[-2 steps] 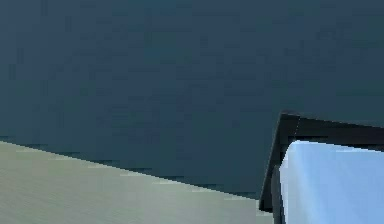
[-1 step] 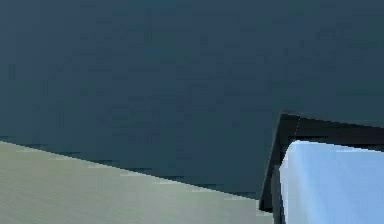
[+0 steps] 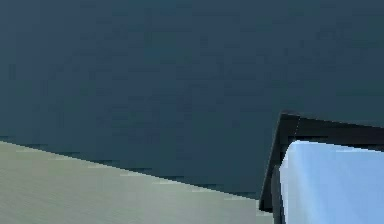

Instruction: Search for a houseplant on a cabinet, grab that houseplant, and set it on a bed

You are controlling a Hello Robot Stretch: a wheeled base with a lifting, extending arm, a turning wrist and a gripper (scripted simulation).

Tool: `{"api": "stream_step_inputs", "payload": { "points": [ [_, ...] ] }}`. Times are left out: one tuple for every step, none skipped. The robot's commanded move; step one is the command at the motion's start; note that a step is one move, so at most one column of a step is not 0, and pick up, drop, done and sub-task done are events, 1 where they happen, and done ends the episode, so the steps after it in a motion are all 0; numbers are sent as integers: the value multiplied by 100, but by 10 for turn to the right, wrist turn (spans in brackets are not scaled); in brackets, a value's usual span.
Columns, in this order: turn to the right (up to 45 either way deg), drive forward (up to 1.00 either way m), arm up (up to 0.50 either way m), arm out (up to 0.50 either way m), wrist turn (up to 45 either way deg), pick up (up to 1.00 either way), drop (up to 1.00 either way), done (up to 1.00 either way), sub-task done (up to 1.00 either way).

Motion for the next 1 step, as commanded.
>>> {"api": "stream_step_inputs", "payload": {
  "points": [
    [0,0,0,0,0,0,0,100,0]
  ]
}}
